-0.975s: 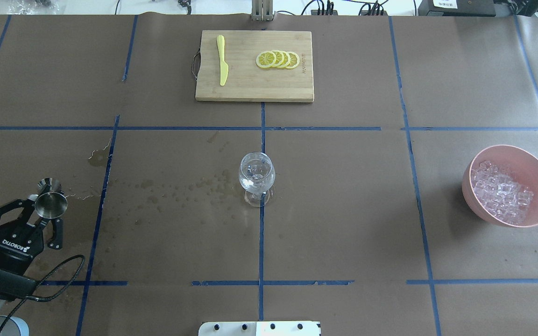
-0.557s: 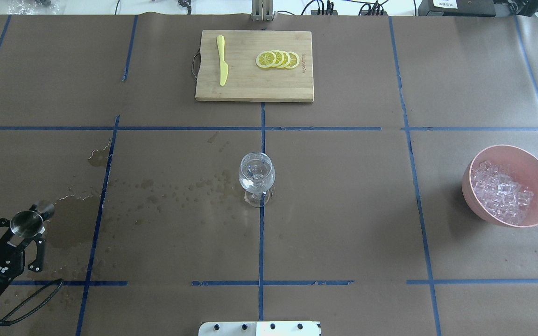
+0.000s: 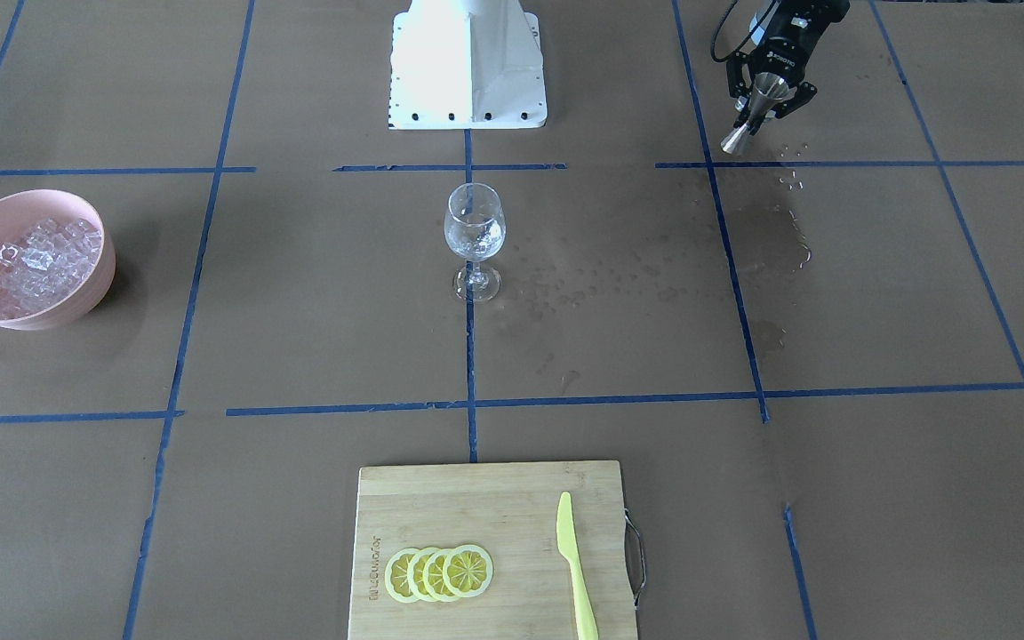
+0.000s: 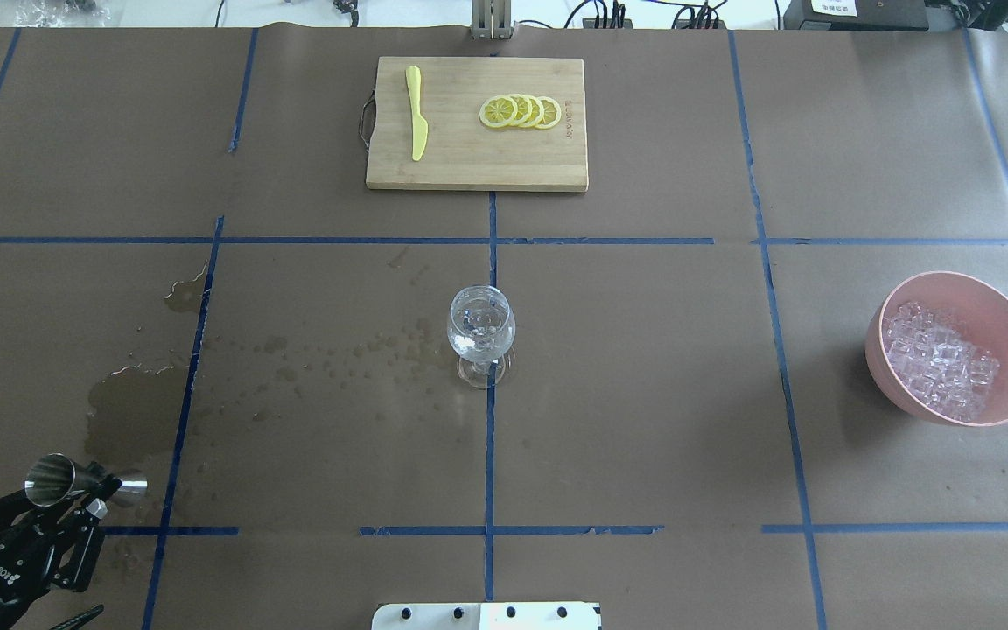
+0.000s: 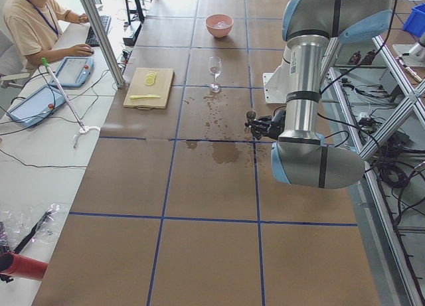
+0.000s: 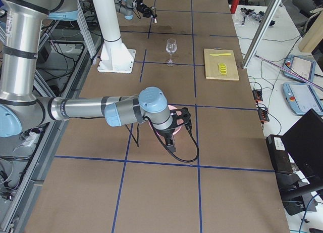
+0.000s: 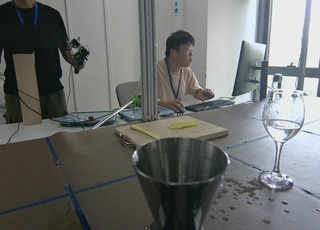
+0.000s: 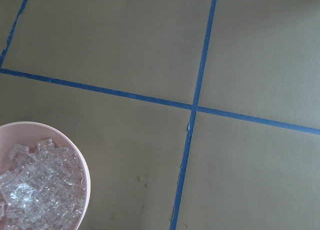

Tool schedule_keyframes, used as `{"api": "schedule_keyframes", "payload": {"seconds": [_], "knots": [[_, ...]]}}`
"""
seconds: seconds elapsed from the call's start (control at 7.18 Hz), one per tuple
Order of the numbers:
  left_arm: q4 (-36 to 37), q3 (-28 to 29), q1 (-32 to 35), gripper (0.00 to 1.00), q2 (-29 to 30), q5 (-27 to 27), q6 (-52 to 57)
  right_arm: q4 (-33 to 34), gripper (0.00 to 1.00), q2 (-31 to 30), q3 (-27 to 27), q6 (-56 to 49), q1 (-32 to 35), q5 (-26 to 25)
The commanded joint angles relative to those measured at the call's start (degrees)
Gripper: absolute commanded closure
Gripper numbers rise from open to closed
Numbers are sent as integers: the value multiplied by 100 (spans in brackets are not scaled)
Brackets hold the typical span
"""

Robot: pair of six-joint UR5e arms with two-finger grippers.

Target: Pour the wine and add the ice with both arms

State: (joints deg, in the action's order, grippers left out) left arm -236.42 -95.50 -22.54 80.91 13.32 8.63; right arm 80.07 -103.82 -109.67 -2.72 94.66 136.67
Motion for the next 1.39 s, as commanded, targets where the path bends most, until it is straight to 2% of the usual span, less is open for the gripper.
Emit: {"api": "schedule_keyframes", "payload": {"seconds": [0.0, 0.28, 0.42, 0.7, 0.97, 1.25], "knots": [[-27, -91, -22, 100, -5, -242, -72, 0, 0, -6, -2, 0, 0, 0], [34, -197, 196, 100, 21, -251, -28, 0, 0, -6, -2, 0, 0, 0], [305, -293, 398, 100, 126, -259, -19, 0, 0, -6, -2, 9, 0, 0], [1775, -355, 977, 100, 835, -391, 286, 0, 0, -6, 7, 9, 0, 0], [1951, -558, 1120, 100, 865, -374, 2036, 0, 0, -50, 16, 9, 0, 0], [1960, -558, 1121, 100, 769, -365, 3113, 0, 0, -103, 16, 0, 0, 0]]}}
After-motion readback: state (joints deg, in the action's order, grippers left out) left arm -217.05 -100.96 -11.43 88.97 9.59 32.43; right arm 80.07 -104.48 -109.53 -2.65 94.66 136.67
